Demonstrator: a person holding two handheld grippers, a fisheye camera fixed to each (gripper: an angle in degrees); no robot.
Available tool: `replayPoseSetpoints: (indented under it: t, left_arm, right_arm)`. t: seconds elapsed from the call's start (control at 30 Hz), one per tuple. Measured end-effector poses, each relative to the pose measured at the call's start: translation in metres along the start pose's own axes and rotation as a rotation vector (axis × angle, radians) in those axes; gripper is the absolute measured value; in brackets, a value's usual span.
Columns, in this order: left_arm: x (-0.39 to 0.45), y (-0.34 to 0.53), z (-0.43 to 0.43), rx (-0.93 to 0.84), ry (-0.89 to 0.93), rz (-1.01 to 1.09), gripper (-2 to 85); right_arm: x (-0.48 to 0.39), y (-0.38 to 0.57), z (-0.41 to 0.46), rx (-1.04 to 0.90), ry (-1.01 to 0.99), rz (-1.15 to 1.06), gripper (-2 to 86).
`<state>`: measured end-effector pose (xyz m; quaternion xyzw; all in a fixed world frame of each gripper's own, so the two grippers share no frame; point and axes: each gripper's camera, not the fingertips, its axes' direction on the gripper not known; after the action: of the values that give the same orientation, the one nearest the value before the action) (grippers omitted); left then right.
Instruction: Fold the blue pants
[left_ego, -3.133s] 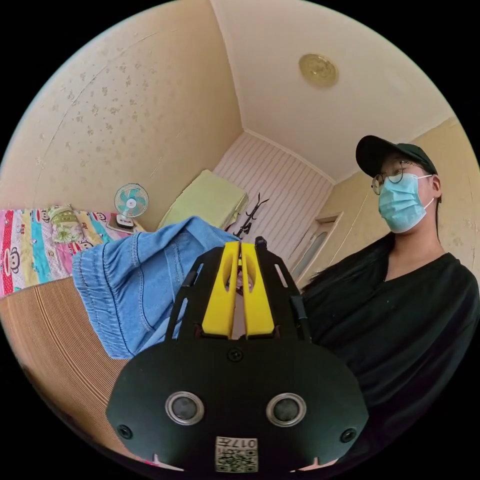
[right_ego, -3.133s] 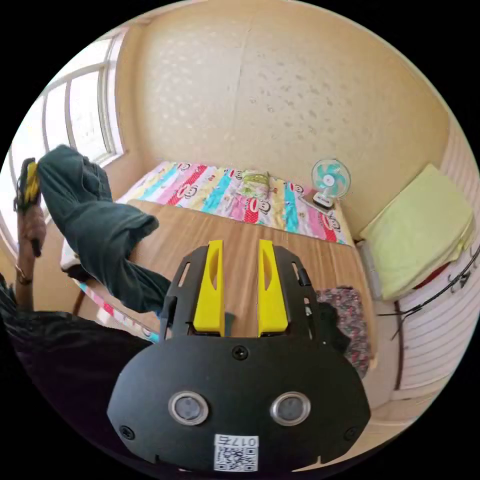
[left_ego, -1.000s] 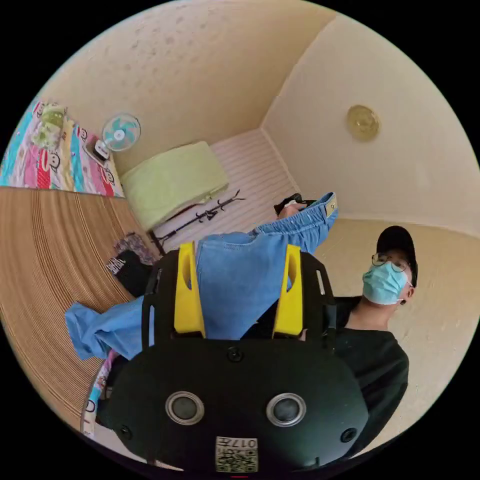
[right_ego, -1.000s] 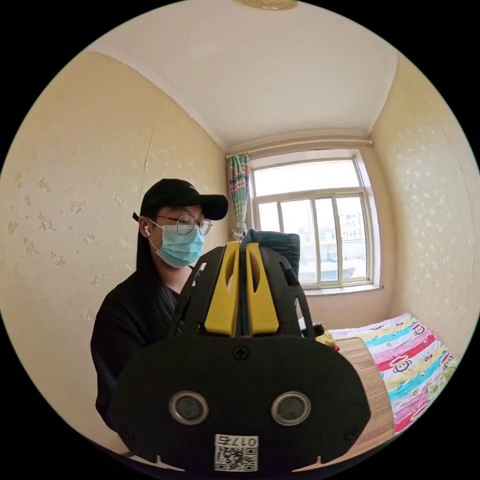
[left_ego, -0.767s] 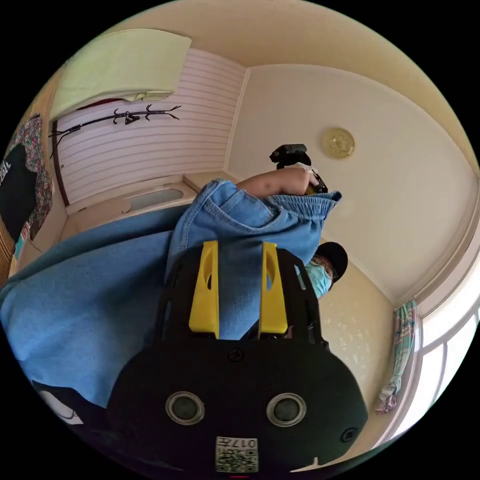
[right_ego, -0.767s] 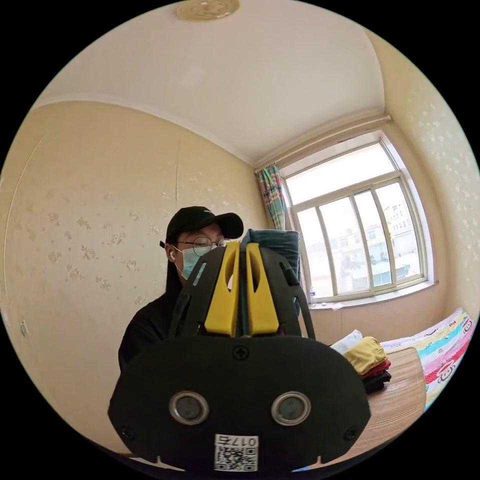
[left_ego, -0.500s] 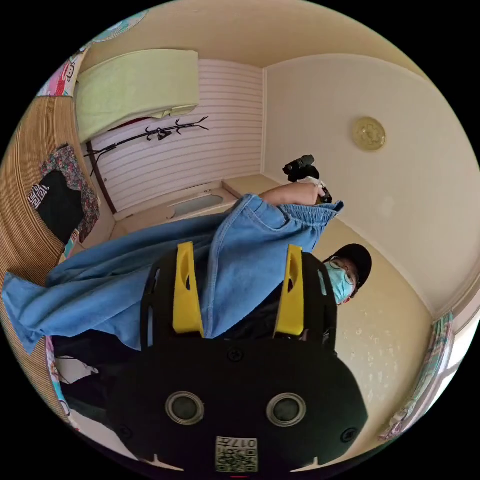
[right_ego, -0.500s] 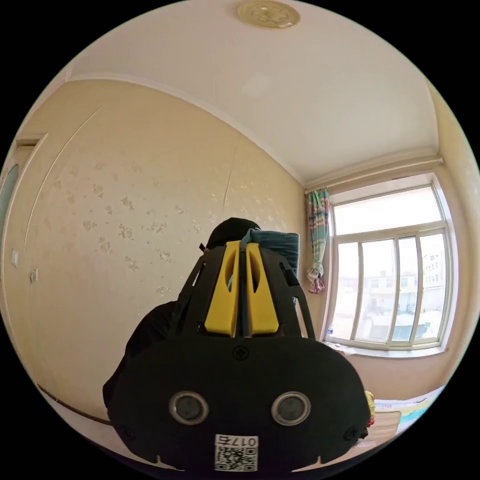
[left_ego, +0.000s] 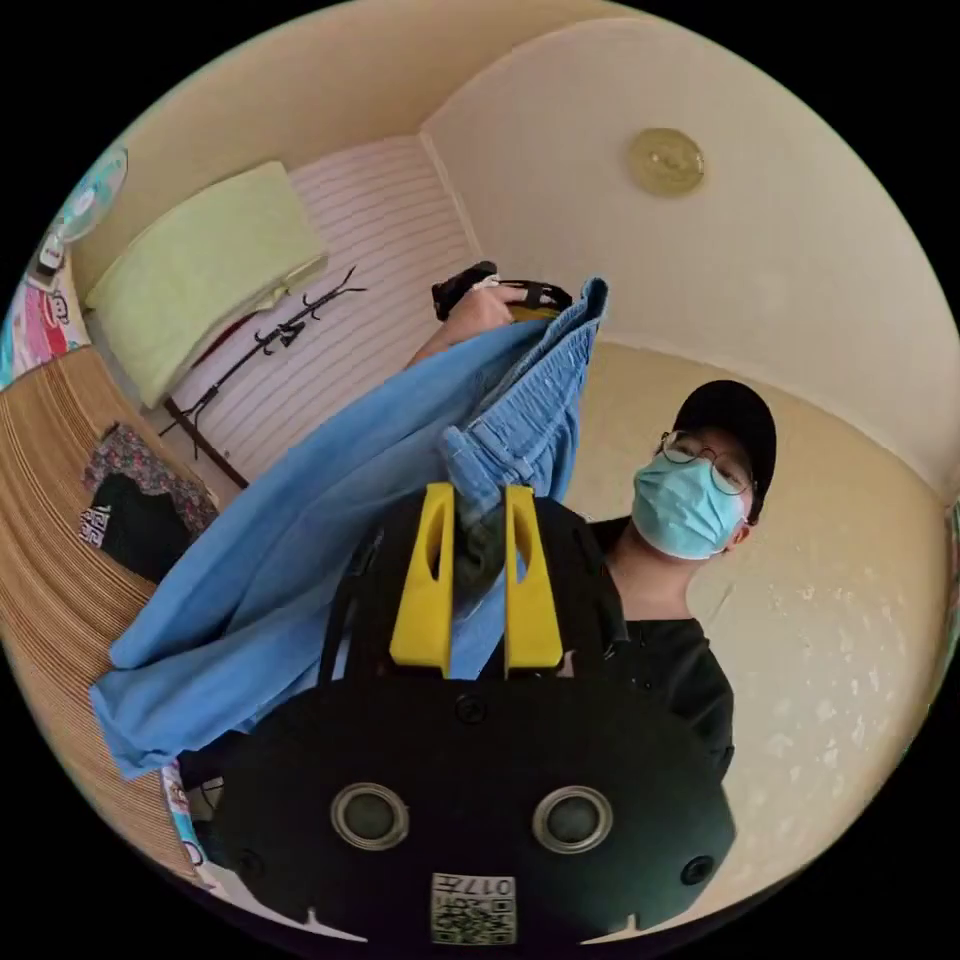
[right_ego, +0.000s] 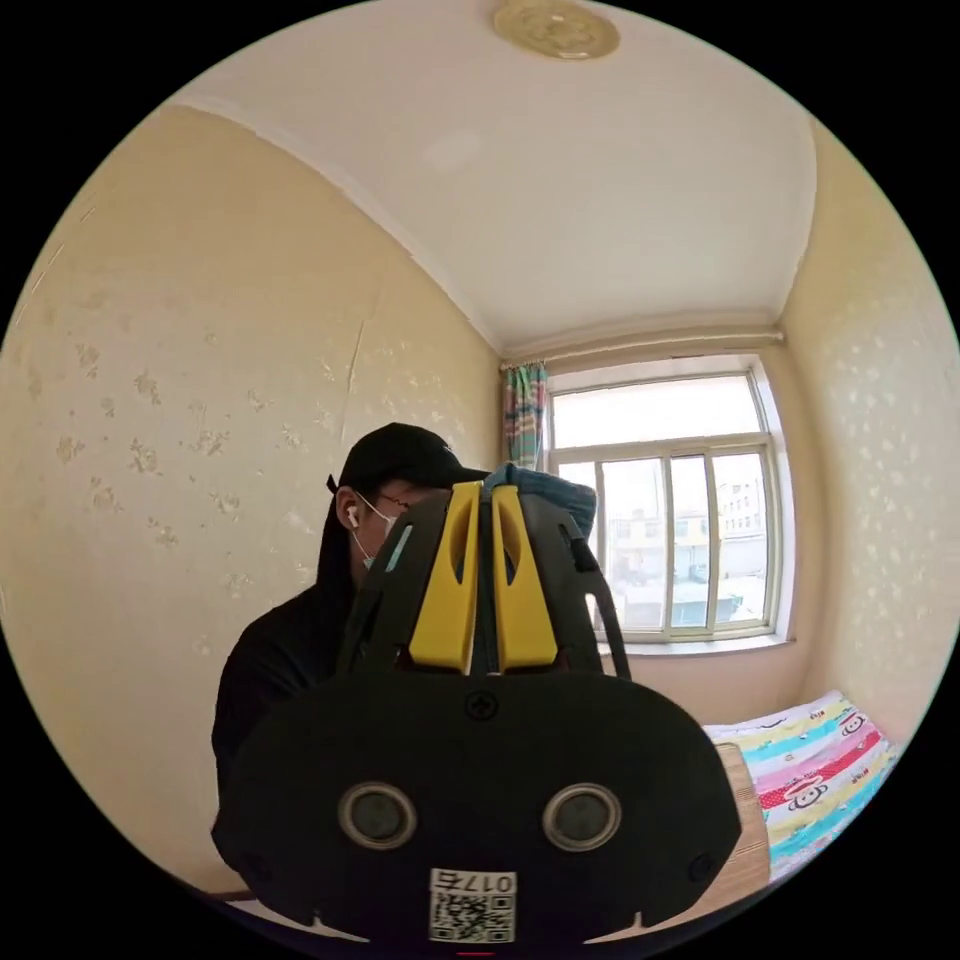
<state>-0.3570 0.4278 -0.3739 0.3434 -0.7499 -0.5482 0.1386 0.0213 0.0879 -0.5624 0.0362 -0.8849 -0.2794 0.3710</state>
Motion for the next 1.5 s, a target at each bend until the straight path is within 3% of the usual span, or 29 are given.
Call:
replayPoseSetpoints:
  t: [0.1,0.17,0.23,0.33,0.47,0.57,0.67,0.77,0.83,0.93,1.03,1.1,1.17,1.27,1.4,1.5]
  left_arm:
    - [0.096,0.011,-0.018,0.158,-0.38,0.174,4.5]
    - [0.152,0.02,-0.019,0.279,-0.398,0.348,4.1]
    - [0.212,0.02,-0.007,0.331,-0.534,0.474,4.0]
    - [0.267,0.019,0.017,0.492,-0.766,0.567,4.0]
    - [0.316,0.003,0.047,0.633,-0.825,0.746,4.0]
    - [0.342,-0.046,0.062,0.692,-0.966,0.816,4.0]
    - [0.332,-0.119,0.037,0.709,-1.055,0.702,4.0]
    - [0.271,-0.192,-0.026,0.719,-1.189,0.426,4.0]
    - [0.189,-0.24,-0.096,0.776,-1.278,0.207,4.0]
    - [0.076,-0.3,-0.17,0.739,-1.441,0.09,3.9]
    - [-0.017,-0.336,-0.248,0.675,-1.616,-0.123,4.6]
    - [-0.061,-0.332,-0.293,0.634,-1.614,-0.253,6.4]
    - [-0.096,-0.313,-0.324,0.556,-1.576,-0.296,6.6]
    - [-0.156,-0.236,-0.35,0.373,-1.589,-0.39,6.6]
    - [-0.234,-0.067,-0.386,0.109,-1.493,-0.743,6.7]
    - [-0.248,0.051,-0.411,0.07,-1.381,-0.98,7.5]
  right_arm:
    - [-0.052,-0.005,-0.013,-0.01,0.271,-0.071,1.7]
    - [-0.073,-0.01,-0.013,-0.04,0.474,-0.072,1.7]
    - [-0.087,-0.017,-0.002,-0.126,0.646,-0.095,1.7]
    - [-0.091,-0.028,0.012,-0.173,0.791,-0.094,1.7]
    - [-0.091,-0.052,0.011,-0.083,0.922,-0.137,1.7]
    - [-0.05,-0.091,-0.012,-0.066,0.957,-0.066,1.7]
    - [0.038,-0.118,-0.049,-0.155,1.04,0.086,1.6]
    - [0.158,-0.106,-0.095,-0.333,1.136,0.274,2.0]
    - [0.278,-0.065,-0.128,-0.586,1.222,0.416,2.4]
    - [0.422,0.004,-0.177,-0.742,1.422,0.589,3.2]
    - [0.521,0.08,-0.236,-0.776,1.669,0.761,5.4]
    - [0.543,0.122,-0.263,-0.758,1.754,0.809,7.3]
    - [0.547,0.17,-0.283,-0.745,1.713,0.825,8.1]
    - [0.532,0.279,-0.303,-0.849,1.495,0.911,8.3]
    - [0.472,0.474,-0.317,-1.052,1.049,1.24,8.2]
    - [0.407,0.579,-0.305,-1.104,0.785,1.435,8.8]
